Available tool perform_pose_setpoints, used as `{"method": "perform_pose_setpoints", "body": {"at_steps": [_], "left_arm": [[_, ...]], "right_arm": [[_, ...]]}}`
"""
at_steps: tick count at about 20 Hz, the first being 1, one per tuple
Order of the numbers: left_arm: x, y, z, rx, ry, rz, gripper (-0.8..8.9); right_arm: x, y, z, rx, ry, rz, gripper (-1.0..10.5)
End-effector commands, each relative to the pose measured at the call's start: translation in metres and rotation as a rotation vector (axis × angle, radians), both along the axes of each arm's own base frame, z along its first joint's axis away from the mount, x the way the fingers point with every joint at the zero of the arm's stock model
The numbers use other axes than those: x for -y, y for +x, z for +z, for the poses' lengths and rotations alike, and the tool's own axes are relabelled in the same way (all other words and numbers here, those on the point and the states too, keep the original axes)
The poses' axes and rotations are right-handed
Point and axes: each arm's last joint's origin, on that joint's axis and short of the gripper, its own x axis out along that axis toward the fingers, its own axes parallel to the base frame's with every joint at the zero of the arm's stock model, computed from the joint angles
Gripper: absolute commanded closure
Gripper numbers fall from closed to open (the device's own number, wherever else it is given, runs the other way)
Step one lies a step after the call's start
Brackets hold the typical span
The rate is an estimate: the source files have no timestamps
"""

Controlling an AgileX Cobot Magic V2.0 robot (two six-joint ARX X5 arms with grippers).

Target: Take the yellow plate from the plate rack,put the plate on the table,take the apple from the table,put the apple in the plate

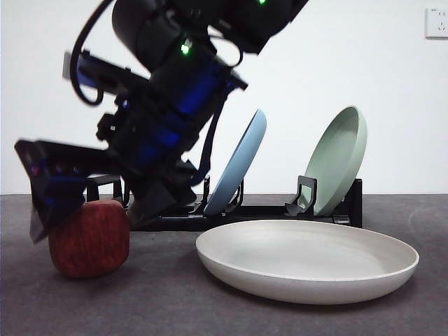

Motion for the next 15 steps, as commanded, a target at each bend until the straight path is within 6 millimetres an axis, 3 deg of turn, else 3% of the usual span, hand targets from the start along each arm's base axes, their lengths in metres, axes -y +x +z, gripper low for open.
{"method": "perform_pose_setpoints", "body": {"at_steps": [1,4,8,11,13,15], "left_arm": [[0.000,0.000,0.000,-0.001,-0.006,0.011,5.66],[0.000,0.000,0.000,0.000,-0.006,0.011,5.66],[0.000,0.000,0.000,-0.001,-0.006,0.011,5.66],[0.000,0.000,0.000,-0.001,-0.006,0.011,5.66],[0.000,0.000,0.000,-0.001,-0.007,0.011,5.66],[0.000,0.000,0.000,-0.001,-0.008,0.011,5.66]], "right_arm": [[-0.003,0.000,-0.004,-0.005,0.008,-0.015,2.5],[-0.002,0.000,-0.007,-0.022,-0.003,-0.042,4.5],[-0.002,0.000,-0.007,-0.031,-0.004,-0.045,9.7],[-0.001,0.000,-0.005,-0.027,0.002,-0.045,9.6],[0.002,-0.002,0.012,-0.006,0.028,-0.047,9.6],[0.009,-0.007,0.041,0.034,0.065,-0.045,9.6]]}}
